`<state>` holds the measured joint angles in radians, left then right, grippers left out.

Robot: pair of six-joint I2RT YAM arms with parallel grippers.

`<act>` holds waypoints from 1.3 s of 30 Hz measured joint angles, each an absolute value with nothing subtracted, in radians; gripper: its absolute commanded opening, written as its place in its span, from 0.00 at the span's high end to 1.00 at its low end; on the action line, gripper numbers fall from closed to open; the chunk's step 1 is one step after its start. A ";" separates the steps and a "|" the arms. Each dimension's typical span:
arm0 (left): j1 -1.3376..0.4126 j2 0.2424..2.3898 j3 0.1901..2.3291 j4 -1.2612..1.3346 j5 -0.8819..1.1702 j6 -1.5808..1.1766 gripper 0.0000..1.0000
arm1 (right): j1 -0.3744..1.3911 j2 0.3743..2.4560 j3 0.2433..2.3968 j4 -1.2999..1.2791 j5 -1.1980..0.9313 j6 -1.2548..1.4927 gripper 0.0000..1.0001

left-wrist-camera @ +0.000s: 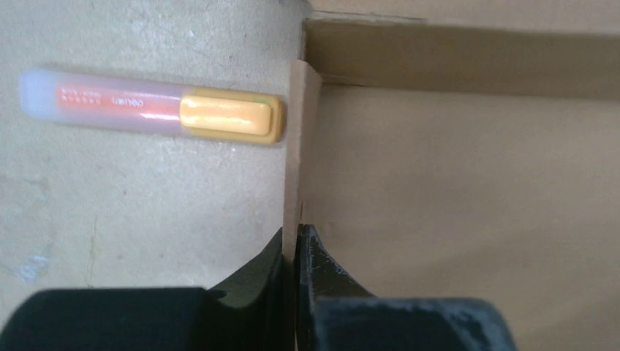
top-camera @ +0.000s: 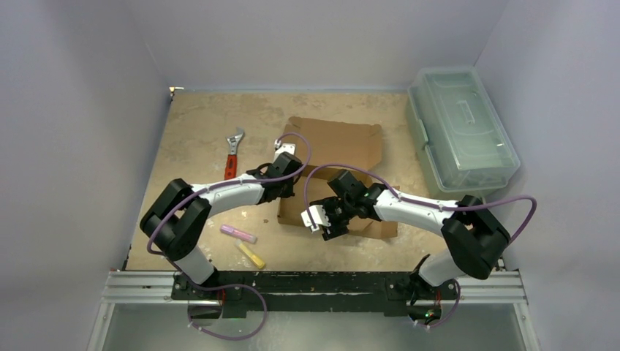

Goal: Fold the paper box

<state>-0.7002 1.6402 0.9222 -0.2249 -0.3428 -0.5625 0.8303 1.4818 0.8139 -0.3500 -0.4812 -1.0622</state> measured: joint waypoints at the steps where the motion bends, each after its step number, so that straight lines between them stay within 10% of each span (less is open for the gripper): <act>1: -0.700 1.642 0.916 -0.220 -0.341 -0.561 1.00 | 0.830 1.482 0.814 -0.350 -0.481 -1.062 0.32; 16: -0.819 1.642 0.923 -0.341 -0.635 -0.671 1.00 | 0.830 1.486 0.814 -0.325 -0.458 -1.038 0.30; 21: -0.817 1.645 0.918 -0.337 -0.630 -0.696 0.77 | 0.830 1.486 0.814 -0.312 -0.436 -1.024 0.30; 39: -0.765 1.502 0.866 -0.340 -0.500 -0.695 0.62 | 0.822 1.486 0.814 -0.300 -0.435 -1.006 0.31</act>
<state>-0.7647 1.5021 0.8658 -0.3401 -0.4999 -0.6949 0.8219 1.4857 0.8139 -0.3004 -0.4347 -1.0061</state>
